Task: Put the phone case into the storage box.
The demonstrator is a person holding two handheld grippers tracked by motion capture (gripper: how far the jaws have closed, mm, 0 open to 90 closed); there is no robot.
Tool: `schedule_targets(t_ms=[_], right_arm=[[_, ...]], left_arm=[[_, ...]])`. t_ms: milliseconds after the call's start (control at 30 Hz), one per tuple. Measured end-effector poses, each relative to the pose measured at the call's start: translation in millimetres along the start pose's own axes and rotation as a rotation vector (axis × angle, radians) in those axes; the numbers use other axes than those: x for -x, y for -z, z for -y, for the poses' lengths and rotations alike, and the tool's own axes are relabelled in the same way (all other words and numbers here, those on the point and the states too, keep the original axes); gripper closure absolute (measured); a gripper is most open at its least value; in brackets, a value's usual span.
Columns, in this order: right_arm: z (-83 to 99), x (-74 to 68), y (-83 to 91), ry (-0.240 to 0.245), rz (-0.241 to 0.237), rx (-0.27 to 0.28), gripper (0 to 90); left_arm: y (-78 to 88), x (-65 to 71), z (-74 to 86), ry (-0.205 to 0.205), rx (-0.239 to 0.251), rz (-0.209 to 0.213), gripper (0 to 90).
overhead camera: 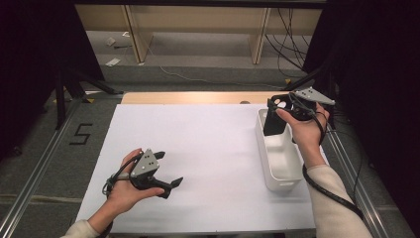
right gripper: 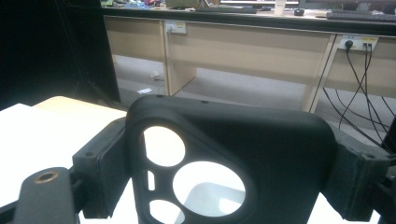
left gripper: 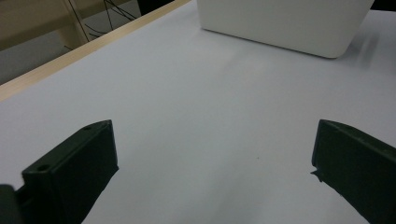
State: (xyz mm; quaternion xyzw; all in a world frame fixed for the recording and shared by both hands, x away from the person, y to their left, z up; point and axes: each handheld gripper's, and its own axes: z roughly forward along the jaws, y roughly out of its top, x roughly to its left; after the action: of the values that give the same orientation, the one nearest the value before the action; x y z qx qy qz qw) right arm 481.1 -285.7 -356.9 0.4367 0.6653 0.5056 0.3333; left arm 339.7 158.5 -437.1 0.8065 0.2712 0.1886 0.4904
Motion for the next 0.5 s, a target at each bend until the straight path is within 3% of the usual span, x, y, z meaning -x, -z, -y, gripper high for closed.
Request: schedule_targets(t_ms=[500], right_arm=[[-0.3,0.1,-5.0,0.009,0.001,-0.004,16.1]], left_arm=[[0.3,-0.4,0.1,-0.001,-0.001,-0.001,0.0]])
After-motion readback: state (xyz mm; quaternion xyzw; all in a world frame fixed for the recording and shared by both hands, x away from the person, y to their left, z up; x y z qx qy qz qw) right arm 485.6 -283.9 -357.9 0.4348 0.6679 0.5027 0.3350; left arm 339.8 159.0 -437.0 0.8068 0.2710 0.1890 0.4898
